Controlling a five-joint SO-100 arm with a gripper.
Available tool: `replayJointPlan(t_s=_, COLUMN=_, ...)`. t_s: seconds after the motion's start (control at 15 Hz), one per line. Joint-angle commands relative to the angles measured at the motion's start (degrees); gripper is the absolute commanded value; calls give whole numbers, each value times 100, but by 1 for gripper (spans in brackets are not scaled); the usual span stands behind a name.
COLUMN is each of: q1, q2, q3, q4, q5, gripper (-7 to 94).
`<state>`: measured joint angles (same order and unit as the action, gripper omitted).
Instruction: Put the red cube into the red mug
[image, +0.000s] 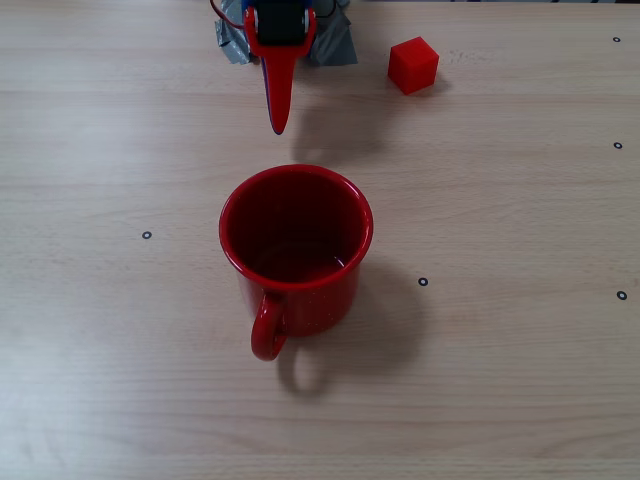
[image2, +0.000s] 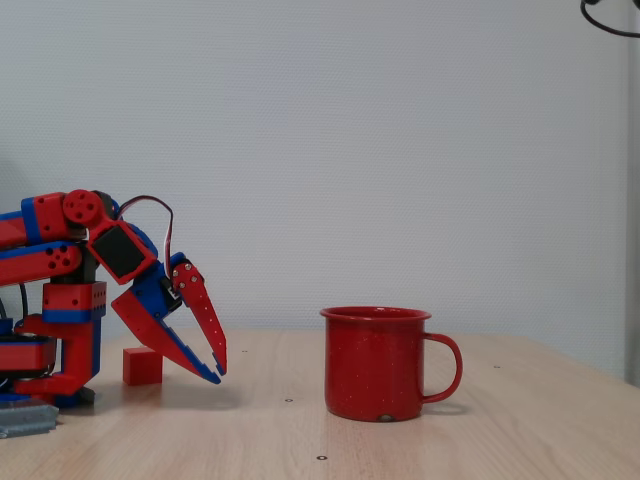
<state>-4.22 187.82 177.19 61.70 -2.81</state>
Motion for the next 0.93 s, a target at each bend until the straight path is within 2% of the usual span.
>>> replayJointPlan(t_s=0.0, q1=-167, q2=308, q3=149, q4=0, q5=-149, gripper=0)
replayJointPlan(t_s=0.27, q1=-167, q2=308, q3=149, q4=0, q5=-123, gripper=0)
replayJointPlan(t_s=0.47, q1=114, q2=308, q3=149, q4=0, q5=176, gripper=1)
replayJointPlan(t_s=0.6, q1=536, q2=308, q3=149, q4=-9, q5=633, gripper=0)
replayJointPlan(t_s=0.73, q1=589, q2=308, q3=149, q4=0, q5=721, gripper=0)
replayJointPlan(t_s=0.8, q1=589, q2=308, q3=149, q4=18, q5=703, gripper=0)
replayJointPlan(t_s=0.87, q1=290, q2=308, q3=158, q4=-62, q5=325, gripper=0)
